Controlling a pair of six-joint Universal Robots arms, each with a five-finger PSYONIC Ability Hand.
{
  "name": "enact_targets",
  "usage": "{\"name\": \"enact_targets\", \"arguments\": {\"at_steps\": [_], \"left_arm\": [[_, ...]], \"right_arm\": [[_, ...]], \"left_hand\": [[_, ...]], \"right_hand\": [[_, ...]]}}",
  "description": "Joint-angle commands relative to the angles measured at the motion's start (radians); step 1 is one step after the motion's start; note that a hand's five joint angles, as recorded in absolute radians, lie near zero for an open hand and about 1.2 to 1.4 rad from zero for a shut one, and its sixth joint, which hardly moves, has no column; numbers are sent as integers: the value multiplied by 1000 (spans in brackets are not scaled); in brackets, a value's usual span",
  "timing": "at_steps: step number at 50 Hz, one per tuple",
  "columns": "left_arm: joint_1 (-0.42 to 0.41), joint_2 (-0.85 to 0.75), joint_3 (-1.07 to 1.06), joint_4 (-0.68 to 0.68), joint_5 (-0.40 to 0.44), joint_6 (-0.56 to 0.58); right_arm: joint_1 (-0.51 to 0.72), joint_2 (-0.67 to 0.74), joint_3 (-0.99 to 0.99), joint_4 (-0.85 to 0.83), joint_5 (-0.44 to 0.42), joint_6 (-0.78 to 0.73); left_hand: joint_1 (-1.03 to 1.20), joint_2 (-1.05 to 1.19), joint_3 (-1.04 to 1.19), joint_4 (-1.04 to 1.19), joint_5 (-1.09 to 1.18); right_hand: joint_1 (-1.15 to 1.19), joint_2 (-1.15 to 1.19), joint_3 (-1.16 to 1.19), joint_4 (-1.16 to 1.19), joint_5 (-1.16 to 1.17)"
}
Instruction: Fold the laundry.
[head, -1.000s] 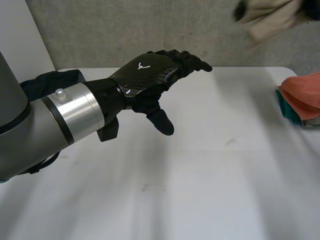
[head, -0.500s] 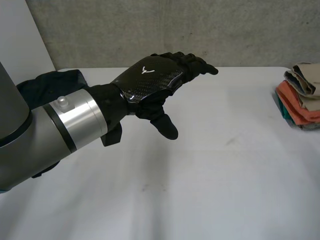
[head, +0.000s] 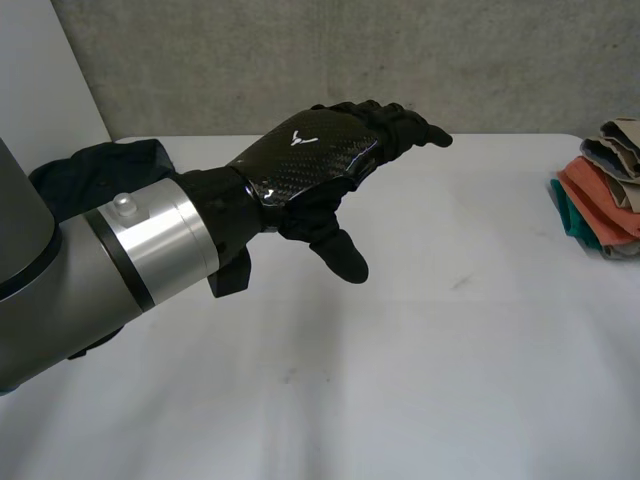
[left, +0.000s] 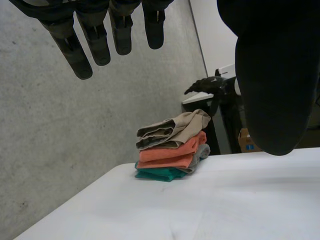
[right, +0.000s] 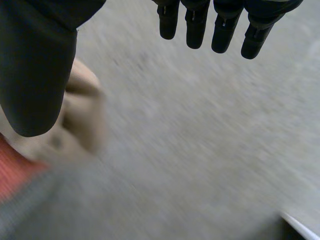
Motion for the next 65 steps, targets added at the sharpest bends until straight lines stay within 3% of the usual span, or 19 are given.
{"name": "enact_targets", "arguments": {"at_steps": [1,4,8,12,13,16,20,26,30,34,41,47,51,54,56,57,58,65], "left_arm": [[-4,12,1,15,-3,0],[-4,12,11,47,-35,-6],[6,12,21,107,-136,-17],[40,1,52,173,-293,-6],[60,-2,58,182,-322,-2],[196,-38,77,207,-400,61],[353,-155,127,210,-403,220],[508,-452,271,211,-399,457],[575,-621,369,246,-377,534],[618,-750,435,312,-330,543],[634,-902,550,388,-319,541],[638,-997,633,391,-316,541],[641,-1020,658,397,-316,541],[641,-1032,653,400,-314,541],[635,-1029,643,402,-317,541],[629,-1022,632,399,-325,540],[628,-1019,624,398,-328,538],[617,-962,561,400,-319,512]], "right_arm": [[-23,-113,-12,120,253,-284],[39,-199,1,74,282,-265],[140,-314,75,-6,242,-196],[221,-440,233,-143,117,-159],[259,-478,310,-202,50,-162],[318,-500,418,-279,-47,-171],[427,-517,576,-328,-120,-232],[548,-501,685,-200,-91,-369],[568,-457,698,-83,-51,-407],[570,-396,699,-17,-43,-410],[568,-340,701,-16,-34,-410],[562,-340,709,-16,-34,-412],[557,-336,709,-17,-34,-412],[557,-336,712,-17,-34,-412],[557,-336,718,-17,-34,-412],[557,-336,721,-17,-35,-412],[557,-336,722,-17,-35,-412],[559,-336,725,-19,-35,-412]], "left_hand": [[10,-4,-2,0,0],[10,-4,-2,0,0],[-2,-16,-14,-12,-12],[-22,-36,-34,-32,-32],[-25,-39,-37,-35,-35],[-31,-45,-43,-41,-41],[-31,-45,-43,-41,-41],[-20,-33,-32,-29,-29],[4,-10,-8,-6,-6],[27,13,15,18,18],[221,207,209,211,211],[793,779,781,783,783],[970,956,958,960,960],[900,886,888,890,890],[578,564,566,568,569],[135,121,123,125,125],[66,52,54,57,57],[54,40,42,44,44]], "right_hand": [[-52,-43,-42,-43,-47],[-52,-43,-42,-43,-47],[-52,-43,-42,-43,-47],[-52,-43,-42,-43,-47],[-52,-43,-42,-43,-47],[-52,-43,-42,-43,-47],[-52,-43,-42,-43,-47],[-52,-43,-42,-43,-47],[-52,-43,-42,-43,-47],[-52,-43,-42,-43,-47],[-52,-43,-42,-43,-47],[-52,-43,-42,-43,-47],[-52,-43,-42,-43,-47],[-52,-43,-42,-43,-47],[-52,-43,-42,-43,-47],[-52,-43,-42,-43,-47],[-52,-43,-42,-43,-47],[-52,-43,-42,-43,-47]]}}
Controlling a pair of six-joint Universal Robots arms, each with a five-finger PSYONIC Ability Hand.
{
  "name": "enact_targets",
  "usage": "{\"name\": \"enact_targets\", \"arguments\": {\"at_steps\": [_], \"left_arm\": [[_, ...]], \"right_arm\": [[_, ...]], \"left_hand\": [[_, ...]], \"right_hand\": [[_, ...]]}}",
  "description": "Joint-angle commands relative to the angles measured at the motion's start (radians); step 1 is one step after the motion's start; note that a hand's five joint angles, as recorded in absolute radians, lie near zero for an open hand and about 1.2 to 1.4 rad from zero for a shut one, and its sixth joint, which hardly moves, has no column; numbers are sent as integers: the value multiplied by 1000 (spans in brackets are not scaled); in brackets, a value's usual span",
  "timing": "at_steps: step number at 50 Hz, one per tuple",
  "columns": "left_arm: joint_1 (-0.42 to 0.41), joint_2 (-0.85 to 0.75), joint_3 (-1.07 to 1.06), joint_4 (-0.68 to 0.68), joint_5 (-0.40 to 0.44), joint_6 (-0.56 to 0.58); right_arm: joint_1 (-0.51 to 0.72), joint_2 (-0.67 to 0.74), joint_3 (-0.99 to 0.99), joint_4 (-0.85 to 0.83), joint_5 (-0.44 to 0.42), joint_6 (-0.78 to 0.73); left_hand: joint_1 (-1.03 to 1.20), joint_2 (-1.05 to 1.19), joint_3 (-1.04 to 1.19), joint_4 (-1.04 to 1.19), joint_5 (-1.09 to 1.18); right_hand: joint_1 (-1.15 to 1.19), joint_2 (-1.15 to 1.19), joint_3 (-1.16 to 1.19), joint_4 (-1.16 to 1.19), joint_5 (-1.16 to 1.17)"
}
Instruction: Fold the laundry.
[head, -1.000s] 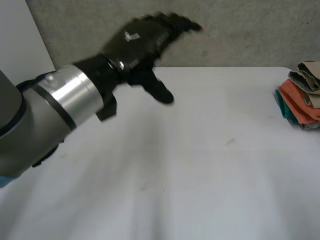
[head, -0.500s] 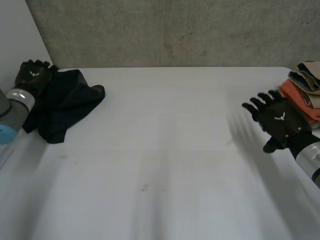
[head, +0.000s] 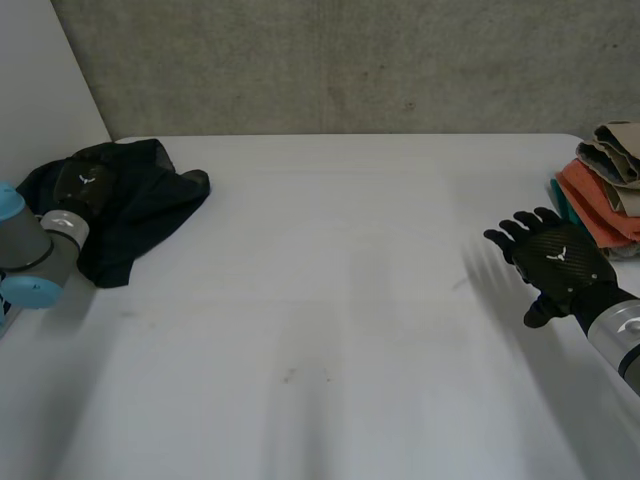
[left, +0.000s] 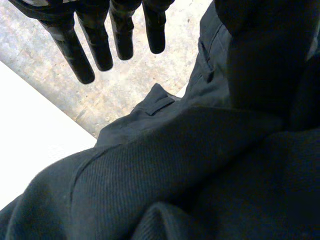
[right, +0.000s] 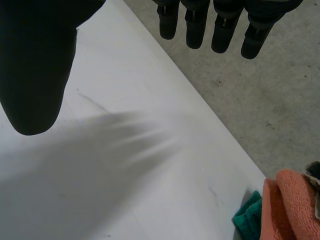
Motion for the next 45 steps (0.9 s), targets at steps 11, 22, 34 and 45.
{"name": "enact_targets", "arguments": {"at_steps": [11,22,34,45], "left_arm": [[-24,52,-63,-58,86,-163],[-55,58,-69,-84,86,-169],[-145,404,-328,-41,83,-380],[-384,671,-570,-47,95,-542]], "right_arm": [[1,0,2,-13,0,0],[1,3,2,-13,0,-3],[0,1,4,-12,-4,-3],[-2,-17,2,-12,3,-3]], "left_hand": [[71,14,6,17,-8],[1101,1045,1037,1047,1022],[1101,1045,1037,1047,1022],[1101,1045,1037,1047,1022]], "right_hand": [[-52,-42,-41,-43,-47],[-52,-42,-41,-43,-47],[-52,-42,-41,-43,-47],[-52,-42,-41,-43,-47]]}}
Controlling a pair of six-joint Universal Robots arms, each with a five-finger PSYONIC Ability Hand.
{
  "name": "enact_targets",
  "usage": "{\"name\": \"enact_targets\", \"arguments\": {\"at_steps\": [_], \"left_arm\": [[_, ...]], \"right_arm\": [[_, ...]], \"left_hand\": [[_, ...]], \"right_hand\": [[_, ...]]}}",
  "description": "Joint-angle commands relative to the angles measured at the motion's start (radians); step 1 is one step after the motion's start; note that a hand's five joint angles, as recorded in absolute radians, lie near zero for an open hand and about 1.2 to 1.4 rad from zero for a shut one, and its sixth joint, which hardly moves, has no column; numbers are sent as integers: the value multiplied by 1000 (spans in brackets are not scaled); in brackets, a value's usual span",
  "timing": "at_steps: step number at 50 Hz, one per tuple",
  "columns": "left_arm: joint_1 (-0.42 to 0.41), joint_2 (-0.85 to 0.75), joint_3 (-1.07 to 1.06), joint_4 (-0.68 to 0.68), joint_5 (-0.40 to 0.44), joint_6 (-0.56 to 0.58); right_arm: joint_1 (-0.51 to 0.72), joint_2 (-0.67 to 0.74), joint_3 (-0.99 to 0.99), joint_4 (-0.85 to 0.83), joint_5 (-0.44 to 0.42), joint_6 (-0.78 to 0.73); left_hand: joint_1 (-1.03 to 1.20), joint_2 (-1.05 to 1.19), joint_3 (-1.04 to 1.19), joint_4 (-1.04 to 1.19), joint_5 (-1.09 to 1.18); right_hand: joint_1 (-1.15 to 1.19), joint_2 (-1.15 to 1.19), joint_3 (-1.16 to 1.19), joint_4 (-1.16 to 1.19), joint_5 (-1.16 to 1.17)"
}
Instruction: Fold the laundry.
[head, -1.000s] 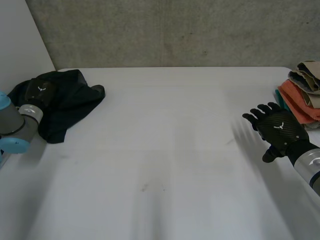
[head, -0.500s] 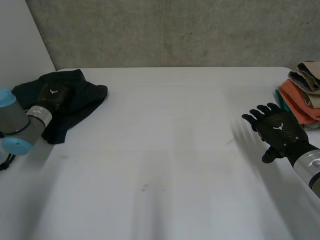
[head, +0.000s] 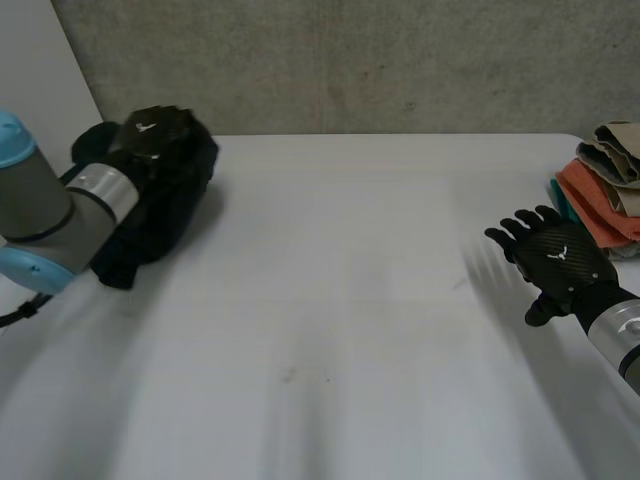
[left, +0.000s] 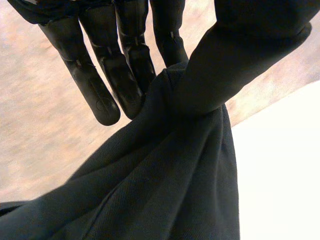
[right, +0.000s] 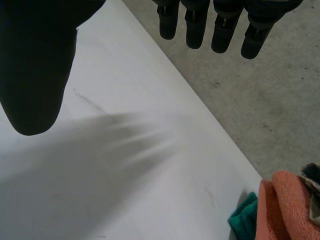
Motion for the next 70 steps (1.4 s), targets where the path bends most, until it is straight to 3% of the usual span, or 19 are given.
{"name": "enact_targets", "arguments": {"at_steps": [1,4,5,9,17,19,20,22,27,29,32,34,40,45,50,55,63,67,70], "left_arm": [[-206,161,-165,-4,6,-68],[-303,172,-197,-6,6,-70],[-376,168,-209,-6,6,-70],[-531,152,-233,-7,5,-65],[-682,140,-285,-49,6,-62],[-688,155,-294,-53,6,-62],[-687,184,-302,-56,-1,-57],[-682,218,-309,-56,-7,-57],[-589,326,-351,-49,-23,-60],[-509,385,-364,-47,-52,-60],[-439,421,-360,-43,-86,-63],[-348,433,-345,-43,-113,-59],[-238,369,-262,-82,-110,-57],[-184,211,-161,-193,-109,-33],[-127,64,-55,-291,-78,103],[-125,-58,16,-332,28,219],[-145,-210,128,-333,83,225],[-176,-272,188,-331,85,225],[-194,-318,238,-328,74,225]], "right_arm": [[-2,-16,-2,0,1,0],[-2,-33,-1,2,1,0],[-3,-36,-1,2,3,0],[-3,-50,-1,6,3,2],[-3,-72,-1,8,3,6],[-2,-75,-1,9,4,6],[-2,-76,-1,9,4,8],[-2,-76,-9,14,7,14],[1,-91,-47,34,11,28],[4,-104,-73,66,14,37],[13,-118,-146,184,24,78],[26,-119,-225,296,29,132],[96,-63,-438,576,11,313],[188,92,-605,649,21,394],[286,233,-757,673,38,407],[334,378,-872,689,63,408],[391,527,-941,670,135,391],[400,563,-963,626,167,388],[409,567,-963,569,169,388]], "left_hand": [[249,203,202,199,222],[249,203,202,199,222],[249,203,202,199,222],[249,203,202,199,222],[249,203,202,199,222],[-10,-56,-57,-60,-37],[-425,-471,-471,-475,-451],[-695,-741,-742,-745,-722],[-799,-845,-845,-849,-825],[-819,-865,-866,-869,-846],[-855,-900,-901,-904,-881],[-884,-930,-930,-934,-910],[-893,-939,-939,-943,-919],[-890,-936,-936,-940,-916],[-884,-930,-931,-934,-911],[-884,-930,-931,-934,-911],[-875,-921,-922,-925,-902],[-814,-860,-860,-864,-840],[-521,-567,-568,-571,-547]], "right_hand": [[-52,-42,-41,-43,-45],[-52,-42,-41,-43,-45],[-52,-42,-41,-43,-45],[-52,-42,-41,-43,-45],[-52,-42,-41,-43,-45],[-52,-42,-41,-43,-45],[-52,-42,-41,-43,-45],[-52,-42,-41,-43,-45],[-52,-42,-41,-43,-45],[-52,-42,-41,-43,-45],[-52,-42,-41,-43,-45],[-52,-42,-41,-43,-45],[-52,-42,-41,-43,-45],[-52,-42,-41,-43,-45],[-52,-42,-41,-43,-45],[-52,-42,-41,-43,-45],[-52,-42,-41,-43,-45],[180,190,191,189,188],[711,721,722,720,719]]}}
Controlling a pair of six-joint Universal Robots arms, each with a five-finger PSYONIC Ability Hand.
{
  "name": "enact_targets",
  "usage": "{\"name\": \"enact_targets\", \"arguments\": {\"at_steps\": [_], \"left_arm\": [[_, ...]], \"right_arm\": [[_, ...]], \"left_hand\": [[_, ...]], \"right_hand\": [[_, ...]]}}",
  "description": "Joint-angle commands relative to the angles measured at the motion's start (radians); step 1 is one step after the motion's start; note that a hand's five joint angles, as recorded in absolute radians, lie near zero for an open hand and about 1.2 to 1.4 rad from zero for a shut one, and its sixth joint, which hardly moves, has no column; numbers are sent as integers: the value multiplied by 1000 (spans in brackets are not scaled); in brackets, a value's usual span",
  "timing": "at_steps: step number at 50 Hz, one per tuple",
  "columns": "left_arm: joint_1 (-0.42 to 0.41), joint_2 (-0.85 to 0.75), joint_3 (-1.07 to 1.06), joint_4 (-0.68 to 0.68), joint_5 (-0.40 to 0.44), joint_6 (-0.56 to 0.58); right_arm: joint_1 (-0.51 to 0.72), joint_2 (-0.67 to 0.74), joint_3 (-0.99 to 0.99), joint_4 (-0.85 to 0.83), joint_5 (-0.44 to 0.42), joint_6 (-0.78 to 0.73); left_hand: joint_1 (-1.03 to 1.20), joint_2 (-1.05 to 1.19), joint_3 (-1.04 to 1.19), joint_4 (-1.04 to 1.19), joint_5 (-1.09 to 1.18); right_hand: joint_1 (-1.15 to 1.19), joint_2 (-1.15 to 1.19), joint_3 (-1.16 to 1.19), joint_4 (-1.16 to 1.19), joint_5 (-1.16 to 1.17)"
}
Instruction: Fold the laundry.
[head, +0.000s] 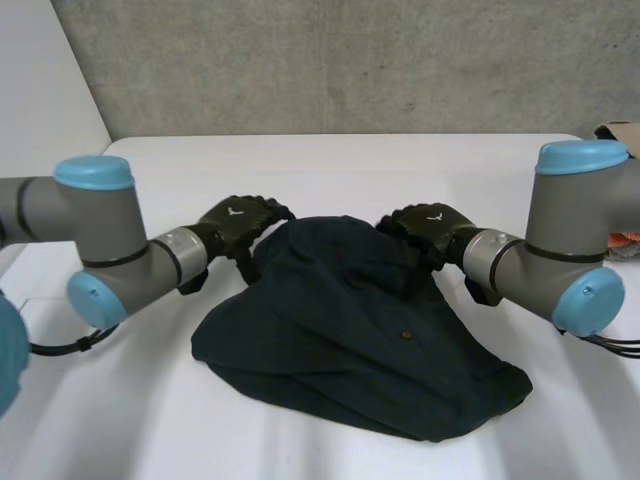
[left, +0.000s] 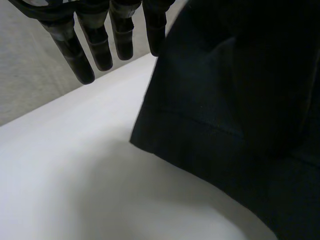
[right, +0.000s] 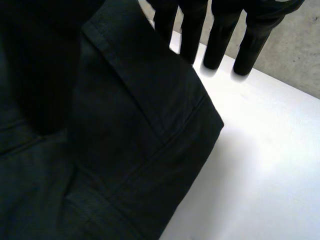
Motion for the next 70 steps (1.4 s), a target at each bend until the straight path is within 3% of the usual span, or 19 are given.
{"name": "enact_targets", "arguments": {"at_steps": [1,2,3,4,6,9,12,15,20,28,36,46,53,59,65,70], "left_arm": [[-48,-108,115,10,-16,-8],[-49,-116,127,10,-22,-8],[-49,-122,151,16,-37,-6],[-49,-122,164,24,-49,-8],[-49,-119,188,54,-83,-6],[-54,-98,227,204,-181,-5],[-60,1,241,454,-310,-5],[-68,83,239,626,-361,-5],[-74,186,241,769,-376,-6],[-77,305,150,794,-381,-6],[-79,385,-156,791,-365,-2],[-92,312,-457,654,-375,67],[-141,335,-577,481,-421,159],[-161,512,-677,282,-502,188],[-201,648,-726,72,-510,190],[-244,698,-747,-198,-504,190]], "right_arm": [[21,29,-11,-124,31,-8],[22,28,-11,-141,33,-8],[24,26,-14,-158,34,-8],[24,26,-18,-175,34,-8],[25,28,-37,-235,39,-10],[29,29,-112,-346,92,-25],[36,14,-204,-504,186,-71],[42,-35,-250,-670,247,-99],[42,-112,-276,-847,289,-100],[42,-186,-255,-838,277,-100],[47,-150,-132,-660,232,-106],[61,-23,40,-439,209,-250],[121,-24,139,-309,221,-387],[122,-115,244,-218,223,-401],[128,-239,377,-160,226,-409],[130,-340,466,-69,264,-438]], "left_hand": [[470,479,480,482,486],[643,652,653,655,659],[961,971,972,973,978],[1087,1096,1097,1098,1103],[1108,1117,1118,1120,1124],[1108,1117,1118,1120,1124],[1108,1117,1118,1120,1124],[1108,1117,1118,1120,1124],[1108,1117,1118,1120,1124],[1108,1117,1118,1120,1124],[1108,1117,1118,1120,1124],[1108,1117,1118,1120,1124],[1108,1117,1118,1120,1124],[1108,1117,1118,1120,1124],[1108,1117,1118,1120,1124],[1108,1117,1118,1120,1124]], "right_hand": [[920,921,918,929,924],[1077,1078,1075,1086,1081],[1097,1099,1096,1107,1102],[1098,1099,1096,1107,1102],[1098,1099,1096,1107,1102],[1098,1099,1096,1107,1102],[1098,1099,1096,1107,1102],[1098,1099,1096,1107,1102],[1098,1099,1096,1107,1102],[1098,1099,1096,1107,1102],[1098,1099,1096,1107,1102],[1098,1099,1096,1107,1102],[1098,1099,1096,1107,1102],[1098,1099,1096,1107,1102],[1098,1099,1096,1107,1102],[1098,1099,1096,1107,1102]]}}
